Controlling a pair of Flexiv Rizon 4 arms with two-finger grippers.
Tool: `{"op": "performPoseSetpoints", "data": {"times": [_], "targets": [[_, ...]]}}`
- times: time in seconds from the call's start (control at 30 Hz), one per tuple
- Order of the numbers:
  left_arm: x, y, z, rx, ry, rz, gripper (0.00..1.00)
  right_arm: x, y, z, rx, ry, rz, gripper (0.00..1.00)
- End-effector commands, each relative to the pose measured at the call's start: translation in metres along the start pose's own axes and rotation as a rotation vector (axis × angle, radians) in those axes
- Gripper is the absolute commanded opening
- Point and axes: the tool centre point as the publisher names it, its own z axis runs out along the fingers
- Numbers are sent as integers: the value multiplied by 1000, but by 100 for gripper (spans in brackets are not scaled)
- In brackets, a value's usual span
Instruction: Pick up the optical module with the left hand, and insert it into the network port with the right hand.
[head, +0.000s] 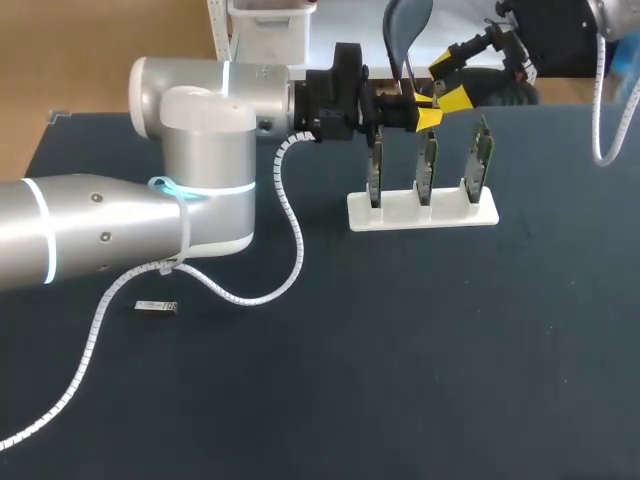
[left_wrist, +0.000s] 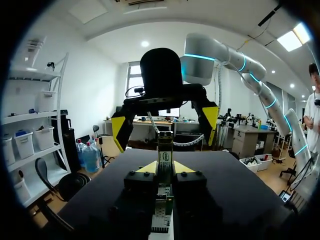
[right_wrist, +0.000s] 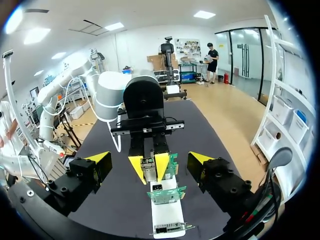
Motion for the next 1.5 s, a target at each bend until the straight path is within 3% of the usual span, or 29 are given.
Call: {"op": "performPoseSetpoints", "data": {"times": [0.03,0.2,0.23,0.3,0.33,1.0,1.03,1.07,1.1,1.33,1.5], "targets": [[0,1,1,0,1,0,0,-1,-2,1,-2,5,2,100],[0,1,1,0,1,0,0,-1,-2,1,3,9,7,100],[0,1,1,0,1,0,0,0,-2,1,3,9,7,80],[0,1,1,0,1,0,0,0,-2,1,4,9,7,14],[0,1,1,0,1,0,0,0,-1,1,5,9,7,0],[0,1,1,0,1,0,0,1,3,2,13,12,5,0],[0,1,1,0,1,0,18,1,4,2,13,12,5,0],[0,1,1,0,1,0,55,2,4,2,13,12,4,0],[0,1,1,0,1,0,100,2,4,2,13,11,3,0],[0,1,-1,0,1,6,100,2,5,3,12,10,1,0],[4,4,-14,-19,93,-79,100,2,5,1,17,12,2,0]]}}
